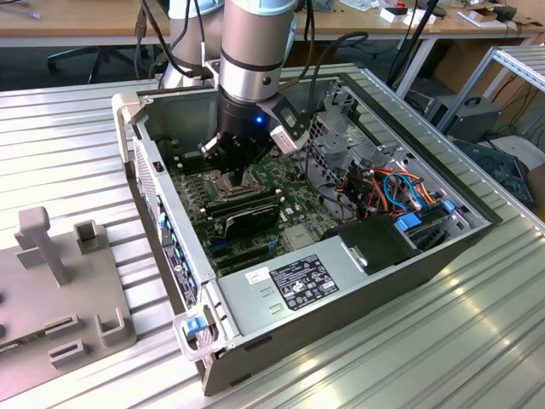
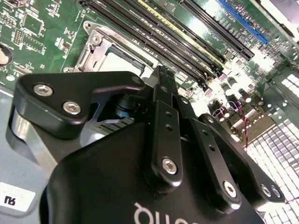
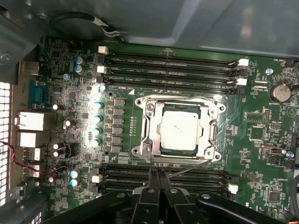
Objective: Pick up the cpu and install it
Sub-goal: 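Install the second cpu locking lever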
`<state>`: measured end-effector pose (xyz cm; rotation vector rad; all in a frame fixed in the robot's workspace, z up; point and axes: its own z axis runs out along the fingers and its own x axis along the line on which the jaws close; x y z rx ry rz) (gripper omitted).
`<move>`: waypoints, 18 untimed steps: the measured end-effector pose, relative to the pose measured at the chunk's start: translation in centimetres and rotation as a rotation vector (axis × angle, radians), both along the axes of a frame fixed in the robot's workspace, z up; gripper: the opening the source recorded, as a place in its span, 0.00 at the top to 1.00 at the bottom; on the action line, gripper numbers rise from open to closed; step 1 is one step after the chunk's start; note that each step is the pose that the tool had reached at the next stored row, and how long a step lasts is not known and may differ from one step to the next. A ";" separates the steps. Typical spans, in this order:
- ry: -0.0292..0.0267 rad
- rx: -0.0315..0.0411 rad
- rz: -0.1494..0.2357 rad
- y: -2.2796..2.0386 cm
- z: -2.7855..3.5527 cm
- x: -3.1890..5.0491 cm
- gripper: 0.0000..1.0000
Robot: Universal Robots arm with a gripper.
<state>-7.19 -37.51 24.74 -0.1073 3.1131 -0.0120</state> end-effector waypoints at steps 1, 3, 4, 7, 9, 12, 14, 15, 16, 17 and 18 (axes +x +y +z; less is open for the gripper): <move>0.0000 0.0001 0.000 0.01 -0.32 -0.08 0.89; 0.0001 0.0000 0.000 0.02 -0.59 -0.16 0.89; -0.0002 0.0002 0.000 0.02 -0.87 -0.32 0.89; -0.0006 0.0000 0.000 0.02 -2.16 -0.99 0.89; -0.0007 0.0001 0.000 0.02 -2.21 -0.99 0.89; -0.0006 0.0000 0.000 0.02 -2.21 -0.99 0.89; -0.0006 0.0000 0.000 0.02 -2.21 -0.99 0.89; -0.0007 0.0000 0.000 0.02 -2.21 -0.99 0.89; -0.0006 0.0000 0.000 0.02 -2.21 -0.99 0.89; -0.0006 0.0000 0.000 0.02 -2.22 -0.99 0.89; -0.0007 0.0002 0.000 0.02 -2.25 -0.99 0.89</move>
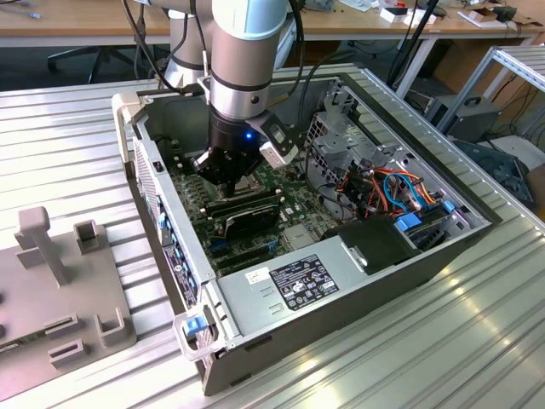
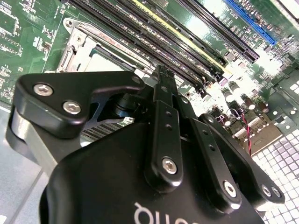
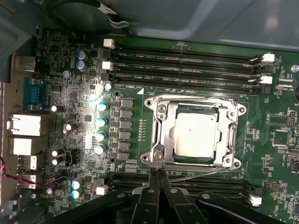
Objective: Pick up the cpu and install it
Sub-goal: 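Install the second cpu locking lever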
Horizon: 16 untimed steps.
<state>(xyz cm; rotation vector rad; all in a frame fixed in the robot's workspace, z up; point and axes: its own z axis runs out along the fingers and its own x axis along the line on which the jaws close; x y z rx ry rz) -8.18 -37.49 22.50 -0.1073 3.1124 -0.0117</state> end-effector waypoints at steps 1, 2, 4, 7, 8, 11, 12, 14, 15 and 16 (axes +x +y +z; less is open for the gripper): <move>0.0000 0.0001 0.000 0.00 -0.04 0.00 0.89; 0.0000 -0.0001 0.000 0.00 -0.10 0.00 0.89; 0.0000 -0.0001 0.000 0.00 -0.32 -0.01 0.89; -0.0003 -0.0001 0.000 0.00 -0.67 -0.09 0.89; -0.0006 0.0000 0.000 0.00 -0.76 -0.14 0.89; -0.0028 0.0036 0.000 0.01 -1.02 -0.39 0.89; -0.0036 0.0054 0.000 0.01 -1.08 -0.44 0.89; -0.0048 0.0090 0.000 0.01 -1.18 -0.49 0.89; -0.0057 0.0109 0.000 0.01 -1.26 -0.51 0.89; -0.0063 0.0119 0.000 0.01 -1.30 -0.52 0.89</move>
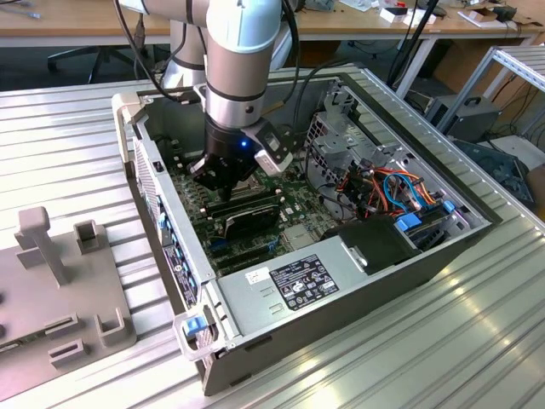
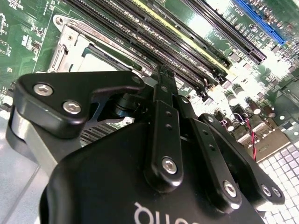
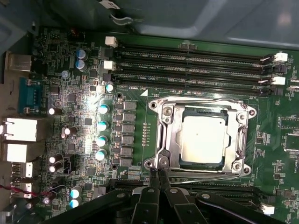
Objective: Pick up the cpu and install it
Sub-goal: 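Install the second cpu locking lever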
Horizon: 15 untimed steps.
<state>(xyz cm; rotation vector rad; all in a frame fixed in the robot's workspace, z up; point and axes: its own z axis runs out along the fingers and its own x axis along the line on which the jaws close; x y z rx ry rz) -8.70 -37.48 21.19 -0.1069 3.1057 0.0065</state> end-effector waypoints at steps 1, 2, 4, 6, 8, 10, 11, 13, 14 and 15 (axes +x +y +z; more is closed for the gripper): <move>-0.0006 0.0012 0.000 0.00 -0.05 -0.01 0.89; -0.0015 0.0032 0.000 0.00 -0.10 -0.02 0.89; -0.0032 0.0063 0.000 0.01 -0.17 -0.02 0.89; -0.0031 0.0066 0.000 0.01 -0.16 -0.02 0.89; -0.0033 0.0069 0.000 0.01 -0.18 -0.02 0.89; -0.0072 0.0108 0.000 0.04 -0.35 -0.09 0.89; -0.0085 0.0118 0.000 0.05 -0.40 -0.13 0.89; -0.0106 0.0132 0.000 0.09 -0.47 -0.22 0.89; -0.0116 0.0138 0.000 0.11 -0.49 -0.26 0.89; -0.0123 0.0143 0.000 0.14 -0.51 -0.29 0.89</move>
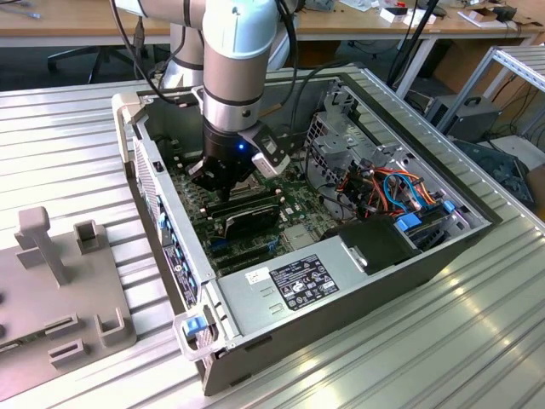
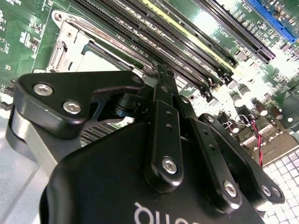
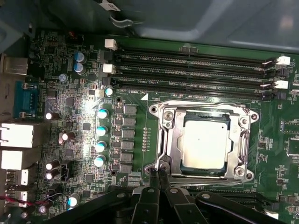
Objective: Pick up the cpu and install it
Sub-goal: 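Install the second cpu locking lever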
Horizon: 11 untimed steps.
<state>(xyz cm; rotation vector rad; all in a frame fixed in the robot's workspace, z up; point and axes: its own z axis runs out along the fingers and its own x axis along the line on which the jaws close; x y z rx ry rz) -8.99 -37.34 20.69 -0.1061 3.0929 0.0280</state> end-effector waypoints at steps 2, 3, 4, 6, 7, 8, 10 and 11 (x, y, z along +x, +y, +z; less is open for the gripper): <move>-0.0010 0.0002 0.000 0.04 -0.05 -0.04 0.89; -0.0011 0.0002 0.000 0.06 -0.08 -0.06 0.89; -0.0012 0.0001 0.000 0.08 -0.15 -0.08 0.89; -0.0015 0.0000 0.000 0.09 -0.26 -0.12 0.89; -0.0015 0.0001 0.000 0.09 -0.30 -0.13 0.89; -0.0016 0.0001 0.000 0.10 -0.33 -0.14 0.89; -0.0019 0.0009 0.000 0.11 -0.40 -0.15 0.89; -0.0019 0.0002 0.000 0.10 -0.42 -0.16 0.89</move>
